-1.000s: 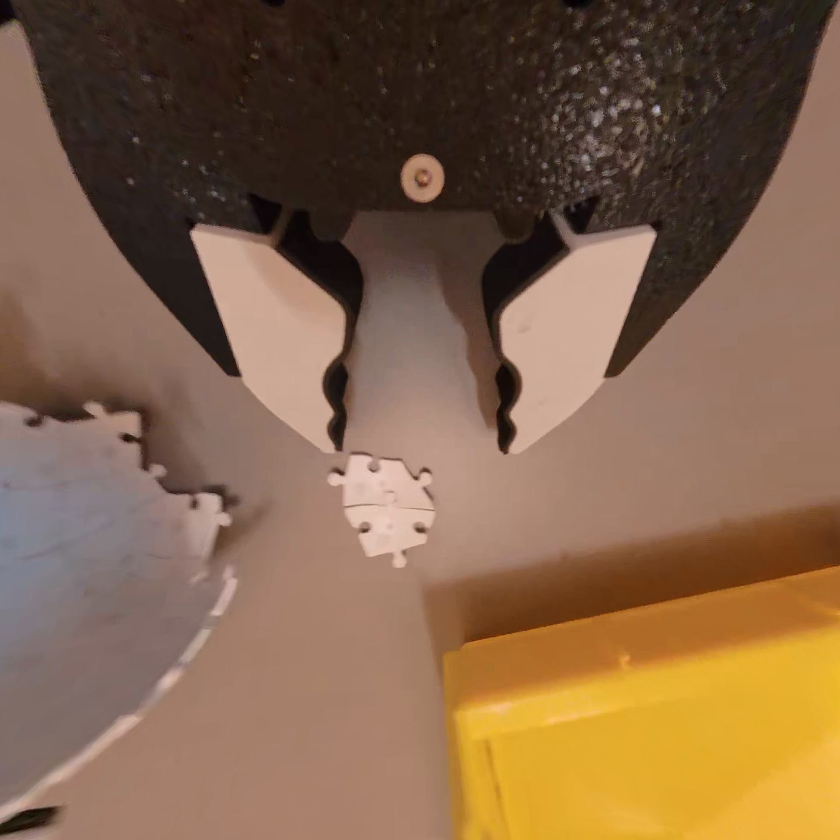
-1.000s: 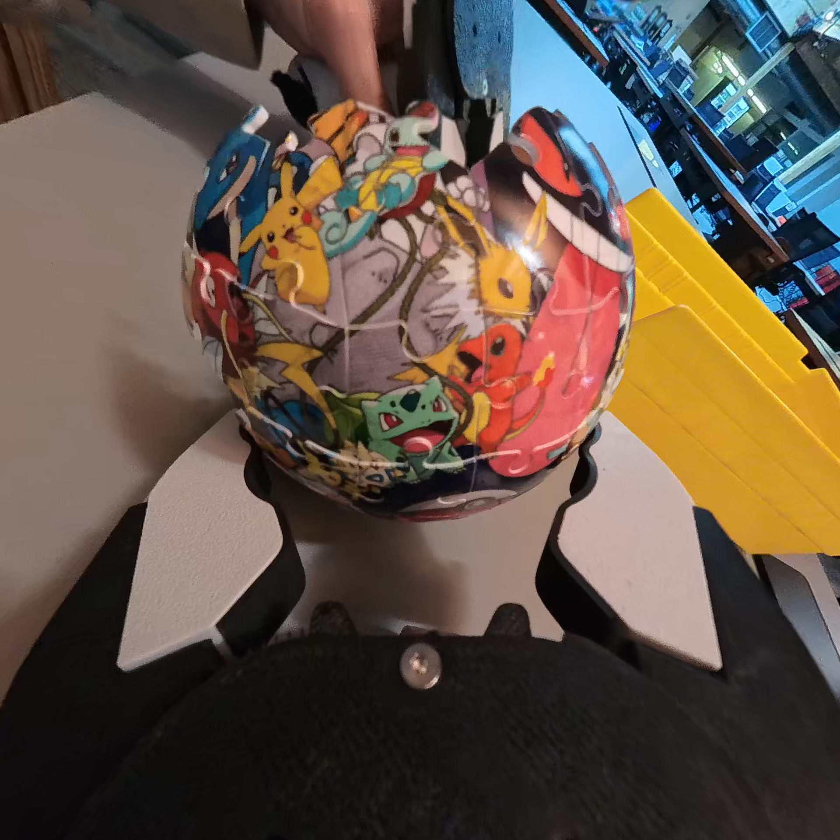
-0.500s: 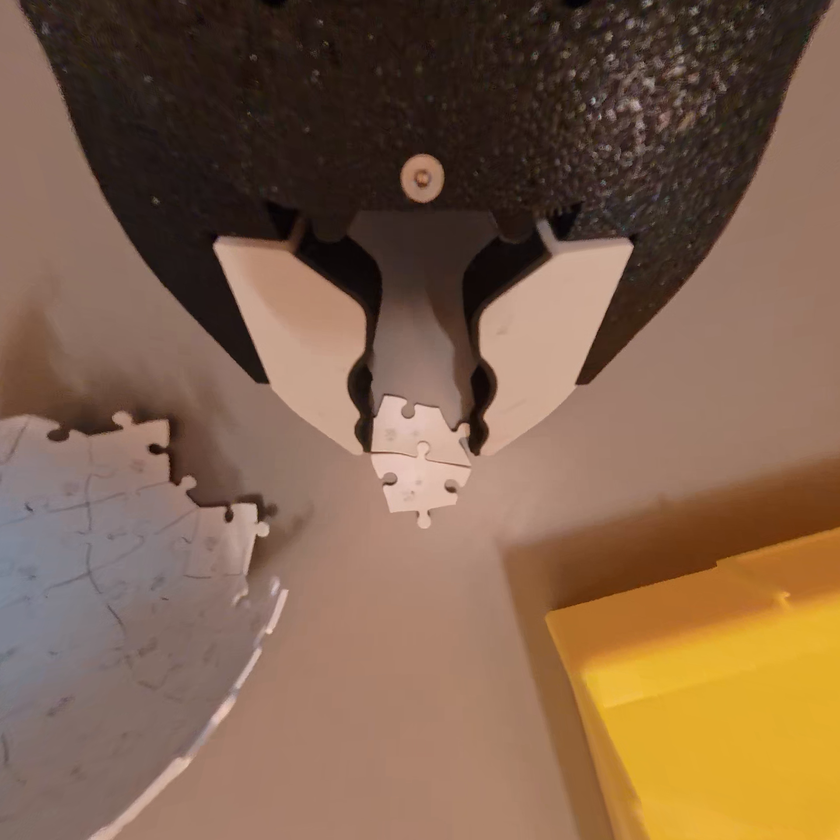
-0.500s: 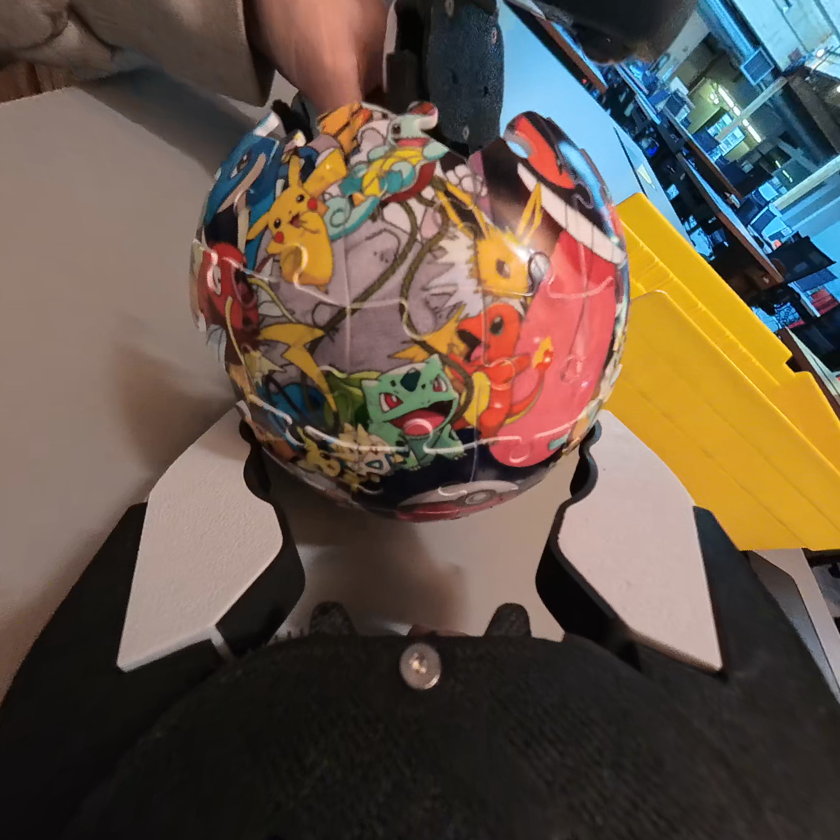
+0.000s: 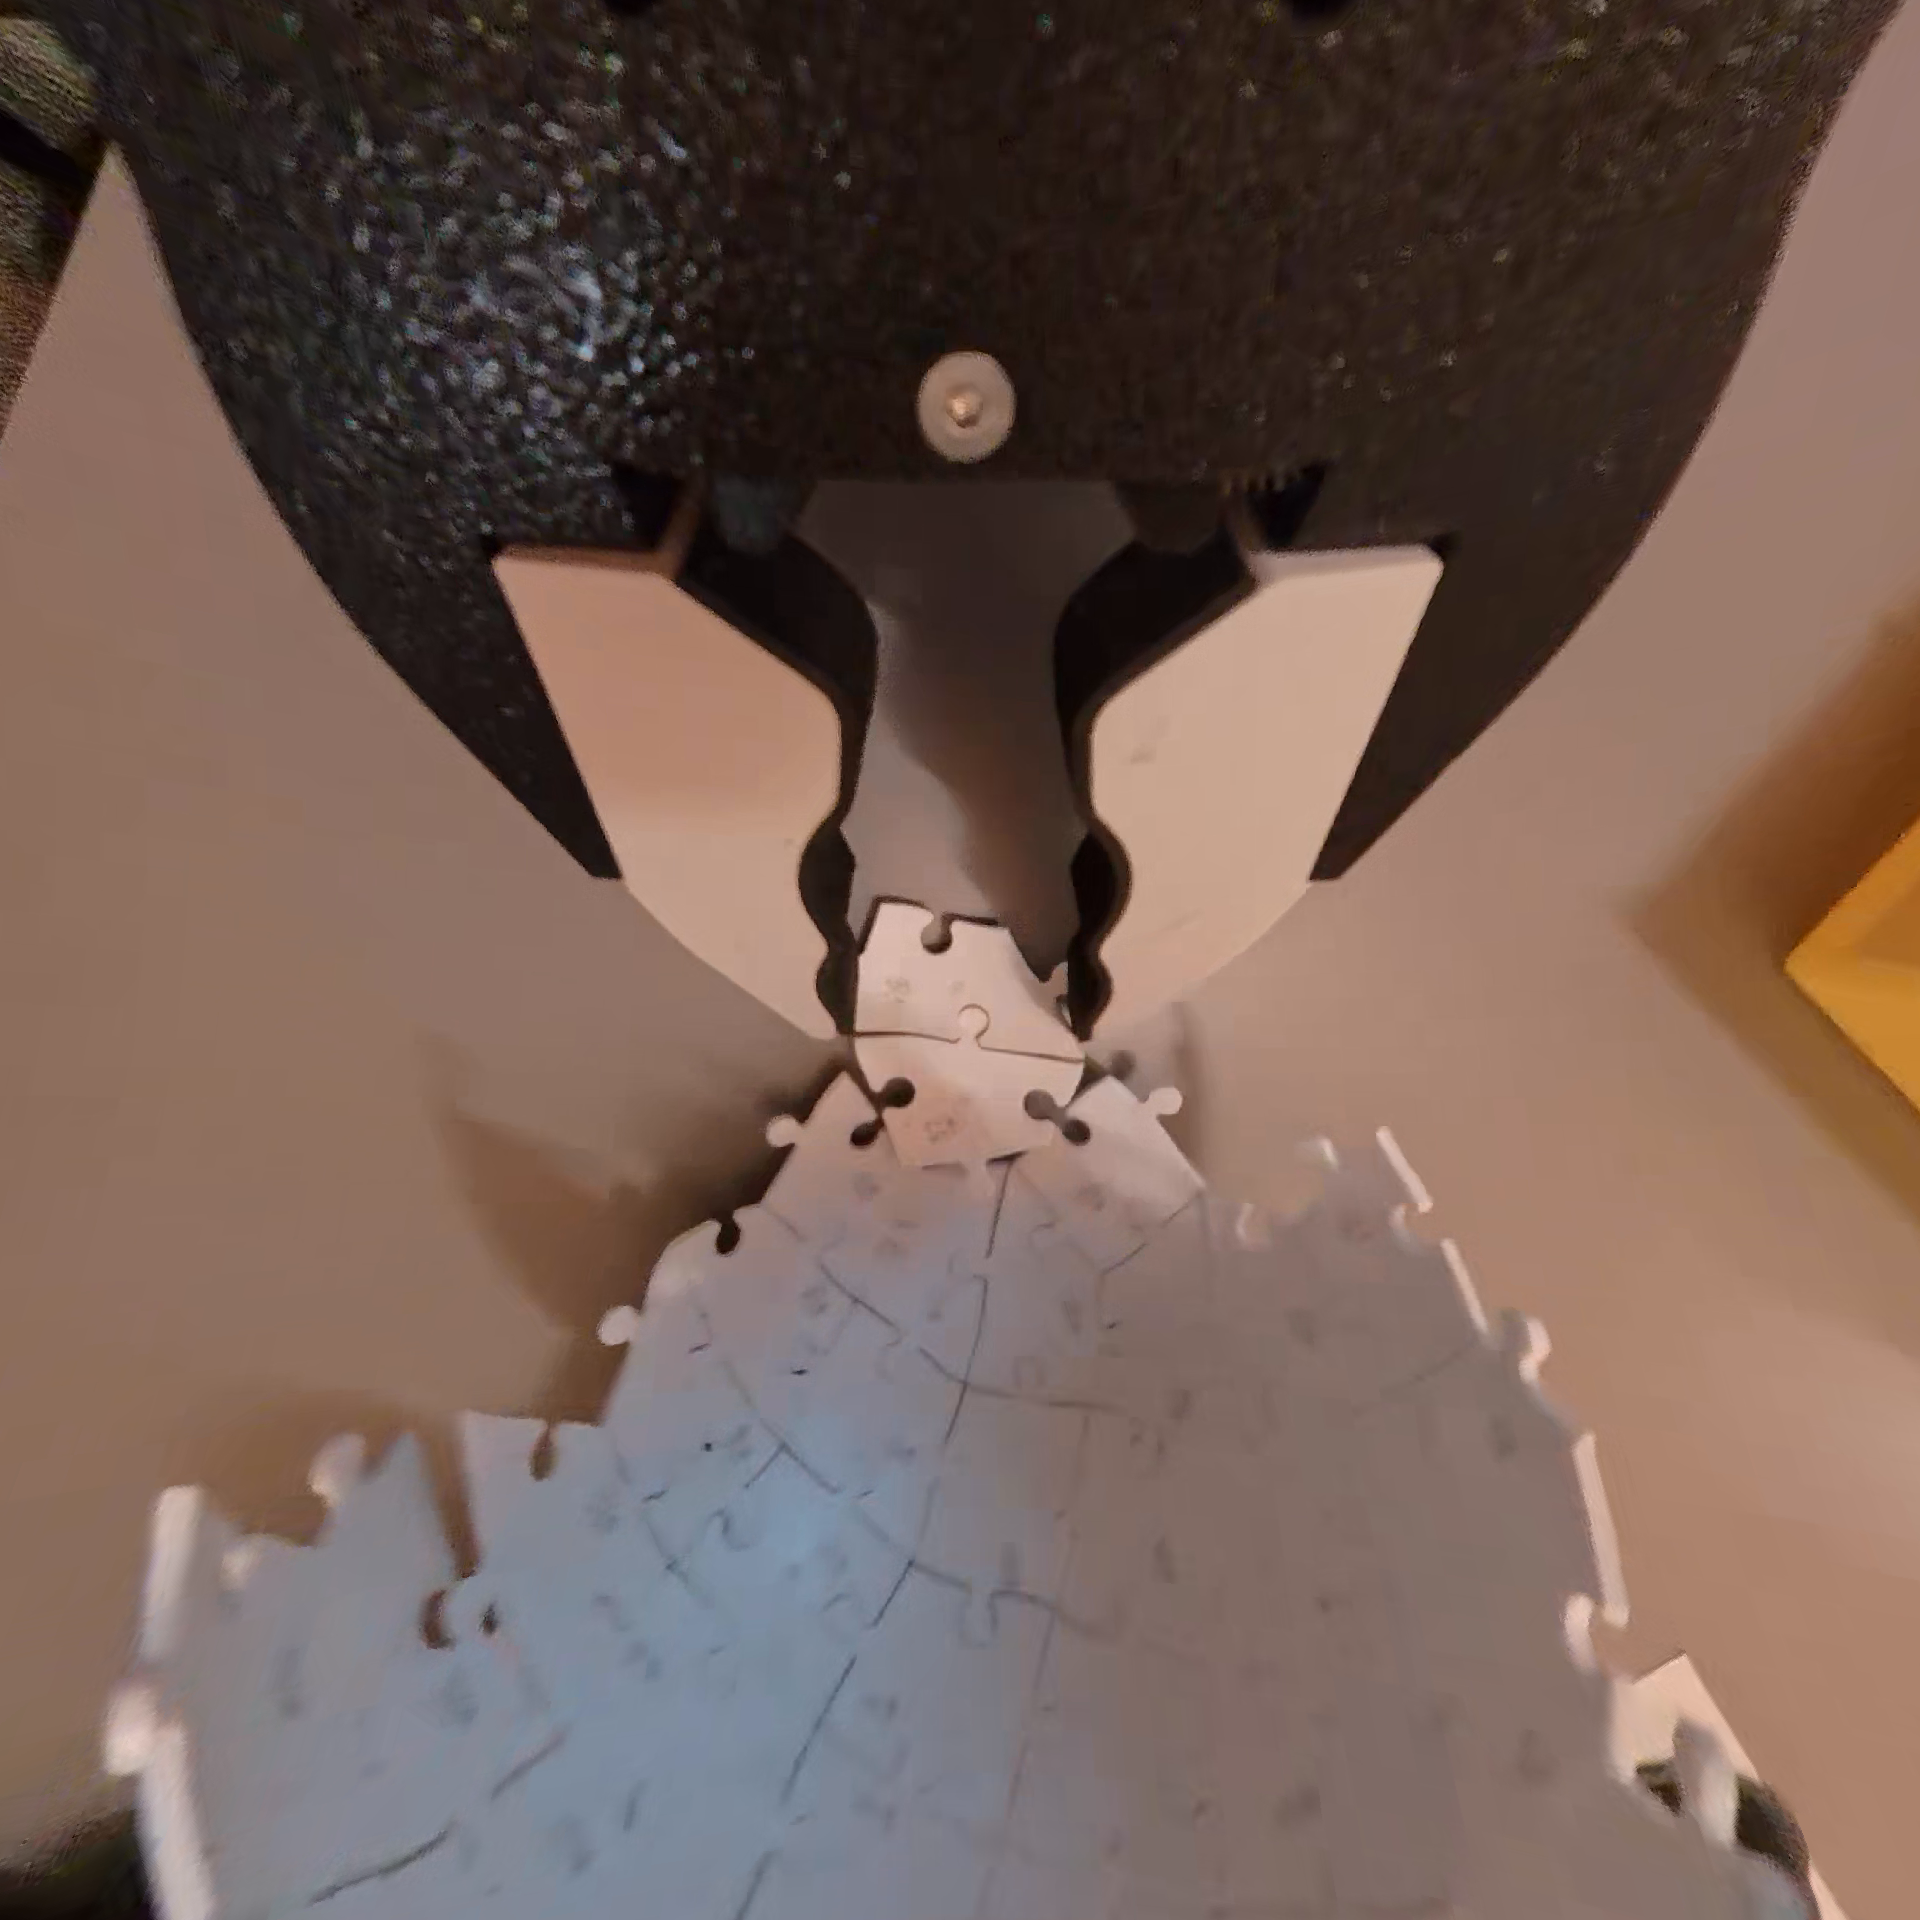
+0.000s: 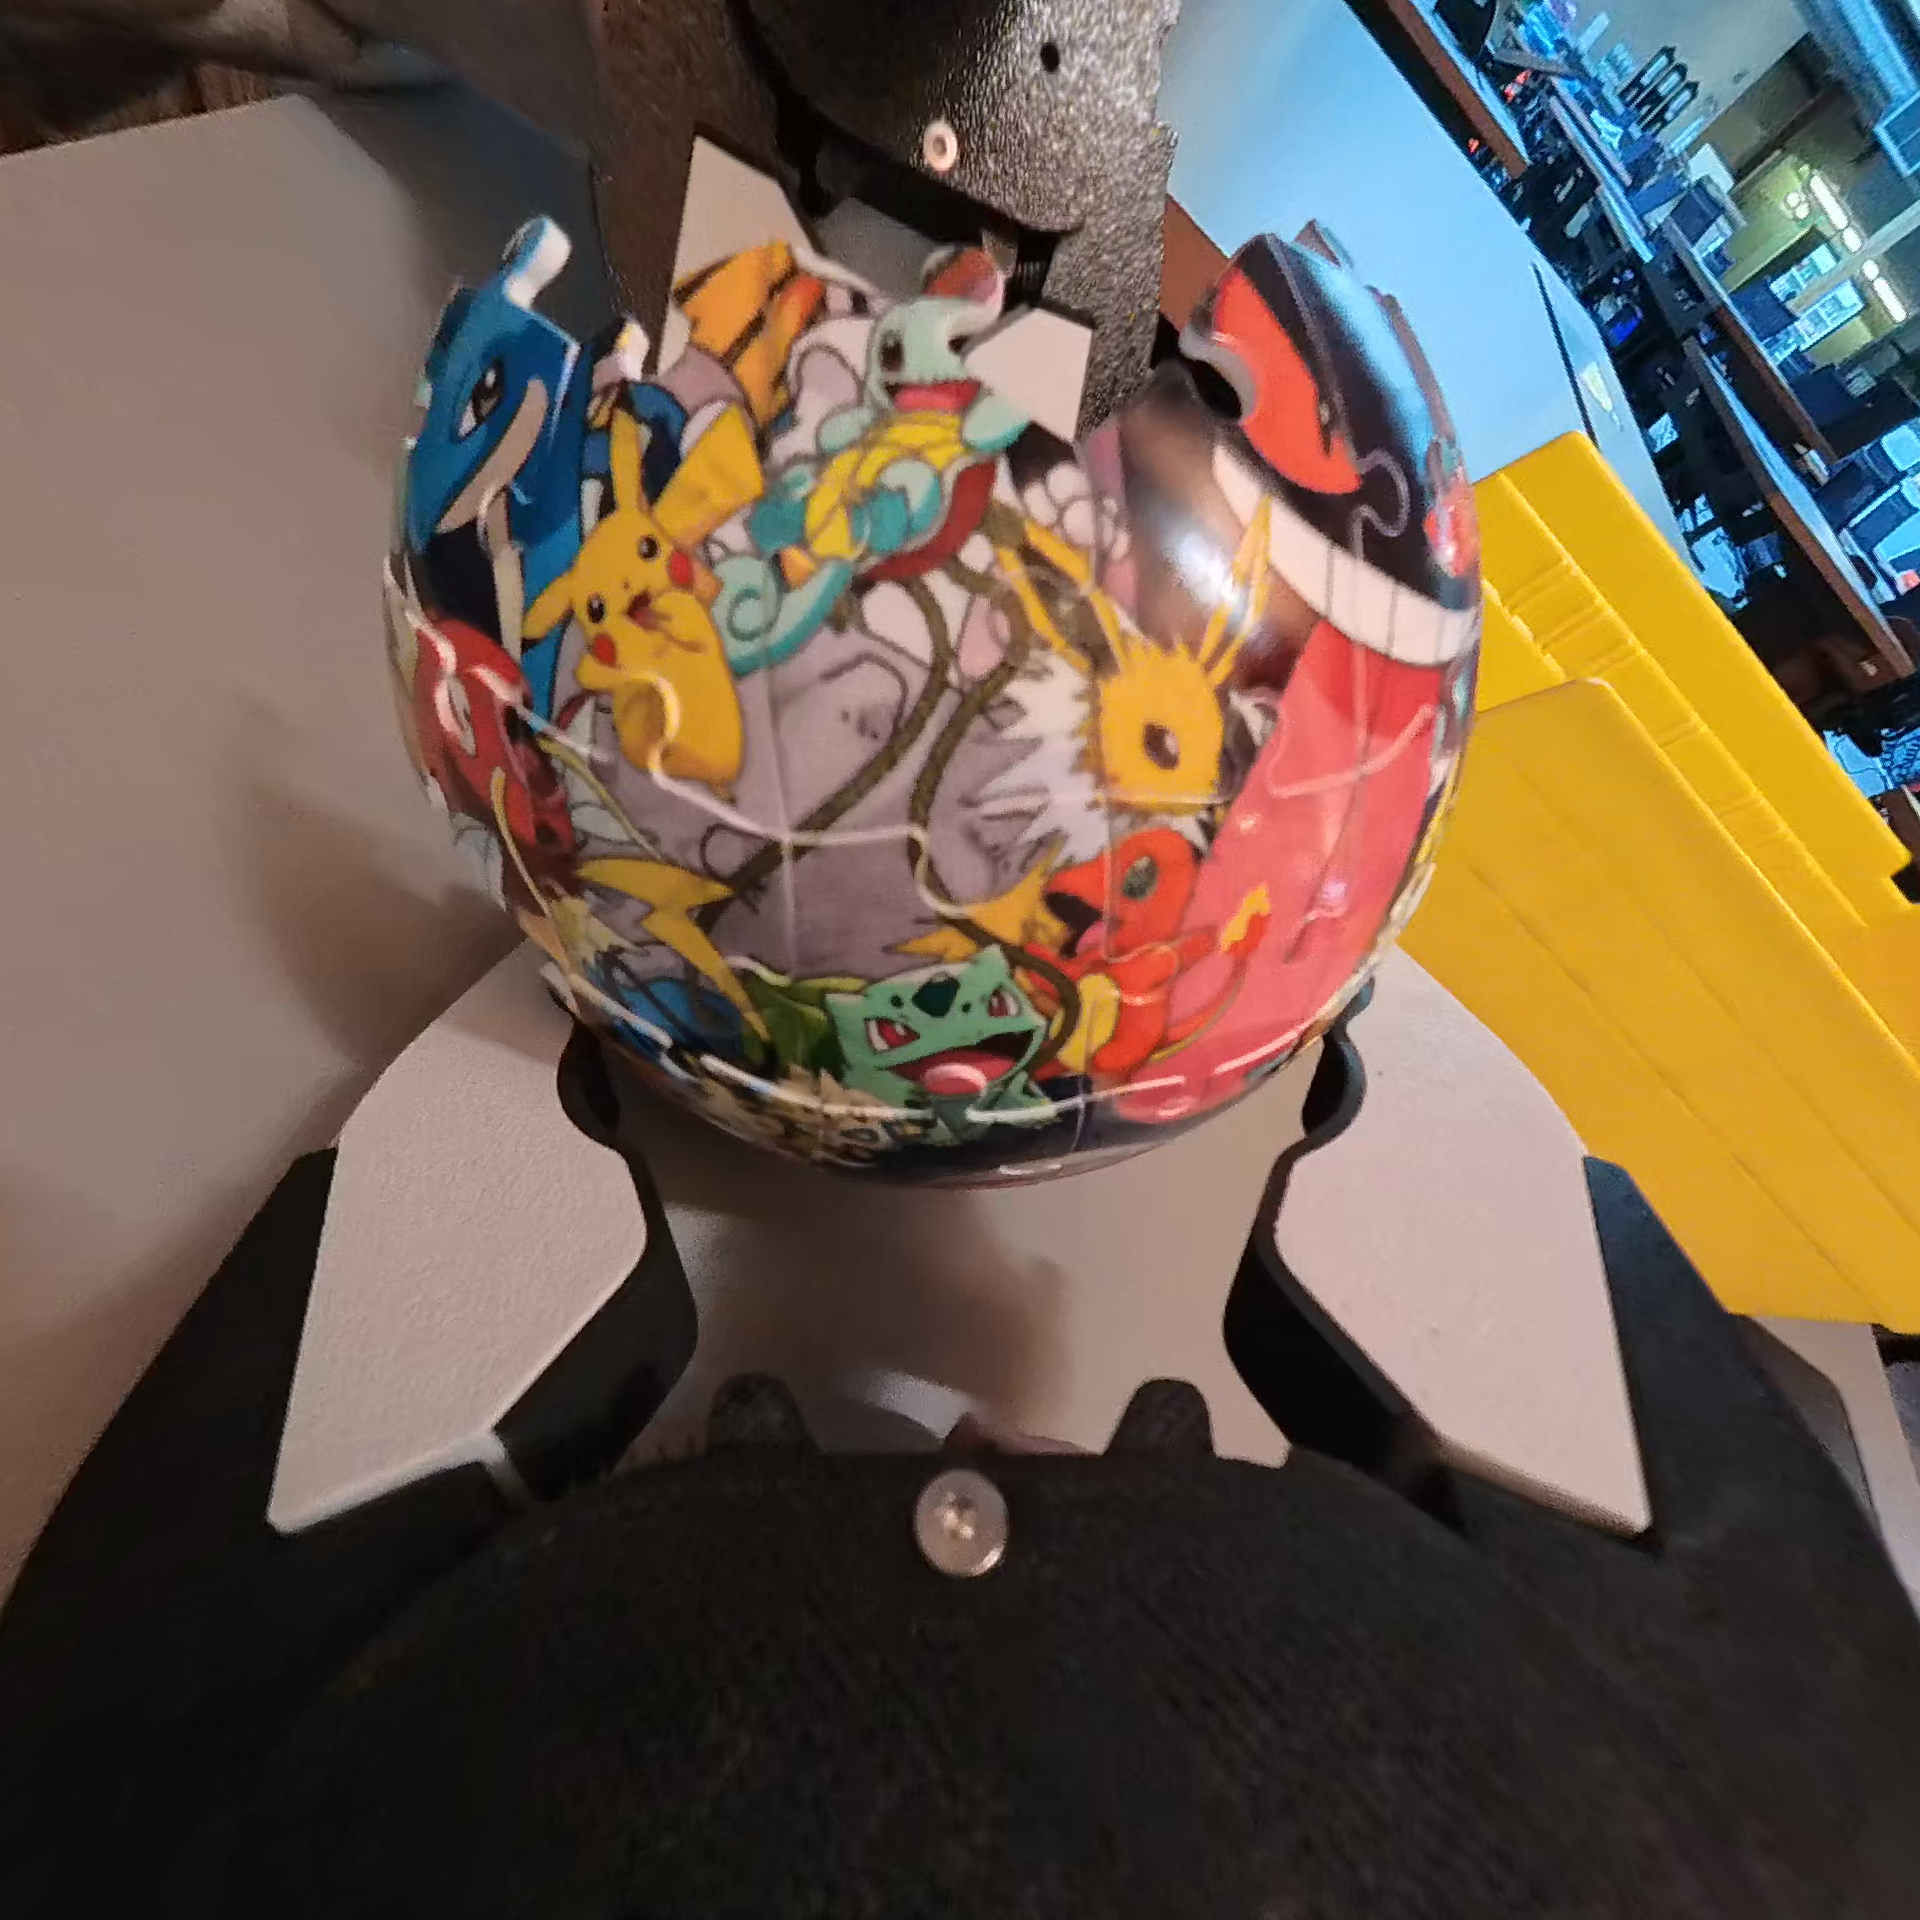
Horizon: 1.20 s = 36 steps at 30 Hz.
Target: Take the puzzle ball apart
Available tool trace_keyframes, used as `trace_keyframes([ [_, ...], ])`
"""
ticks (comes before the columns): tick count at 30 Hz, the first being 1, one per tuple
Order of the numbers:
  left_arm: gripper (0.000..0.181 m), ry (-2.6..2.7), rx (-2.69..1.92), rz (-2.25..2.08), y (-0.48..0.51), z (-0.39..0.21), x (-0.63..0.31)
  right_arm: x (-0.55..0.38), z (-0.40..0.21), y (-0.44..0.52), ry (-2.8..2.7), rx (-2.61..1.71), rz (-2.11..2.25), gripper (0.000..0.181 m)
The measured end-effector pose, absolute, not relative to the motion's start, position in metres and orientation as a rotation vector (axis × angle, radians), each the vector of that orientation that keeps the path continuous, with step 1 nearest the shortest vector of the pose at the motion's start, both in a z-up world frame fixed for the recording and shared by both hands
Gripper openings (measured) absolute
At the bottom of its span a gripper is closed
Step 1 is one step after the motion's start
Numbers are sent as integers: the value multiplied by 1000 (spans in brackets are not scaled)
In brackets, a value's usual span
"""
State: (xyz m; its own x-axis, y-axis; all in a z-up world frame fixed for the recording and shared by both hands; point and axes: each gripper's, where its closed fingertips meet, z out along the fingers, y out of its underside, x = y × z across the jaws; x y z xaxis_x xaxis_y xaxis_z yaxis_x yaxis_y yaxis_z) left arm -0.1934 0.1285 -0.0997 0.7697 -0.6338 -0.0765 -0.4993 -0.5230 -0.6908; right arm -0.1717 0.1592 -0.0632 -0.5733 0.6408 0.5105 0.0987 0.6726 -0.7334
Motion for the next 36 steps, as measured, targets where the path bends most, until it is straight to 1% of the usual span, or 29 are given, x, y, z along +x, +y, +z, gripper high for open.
trace_keyframes([
  [14, 38, 1344, -2076, -59, 127, -99, -199, -183, -70, 158, -2151, -494, 745, 130],
  [20, 39, 1431, -2013, 175, 135, -95, -211, -188, -70, 157, -2170, -478, 728, 130],
  [23, 43, 1350, -2031, 184, 135, -93, -217, -187, -70, 158, -2172, -484, 724, 130],
  [26, 45, 1240, -2046, 9, 125, -88, -213, -189, -71, 157, -2167, -482, 719, 129],
  [28, 56, 1112, -2096, -120, 118, -84, -211, -189, -70, 157, -2168, -478, 714, 129],
  [29, 53, 1034, -2130, -159, 117, -82, -212, -189, -70, 157, -2168, -475, 710, 129],
  [30, 46, 957, -2155, -199, 117, -78, -210, -189, -69, 157, -2168, -474, 707, 129],
  [32, 47, 857, -2189, -279, 113, -73, -201, -189, -68, 158, -2168, -473, 703, 129],
  [34, 47, 753, -2256, -243, 113, -73, -204, -189, -67, 158, -2168, -468, 694, 128],
  [36, 36, 668, -2337, -202, 109, -80, -208, -189, -66, 159, -2171, -463, 681, 128],
])
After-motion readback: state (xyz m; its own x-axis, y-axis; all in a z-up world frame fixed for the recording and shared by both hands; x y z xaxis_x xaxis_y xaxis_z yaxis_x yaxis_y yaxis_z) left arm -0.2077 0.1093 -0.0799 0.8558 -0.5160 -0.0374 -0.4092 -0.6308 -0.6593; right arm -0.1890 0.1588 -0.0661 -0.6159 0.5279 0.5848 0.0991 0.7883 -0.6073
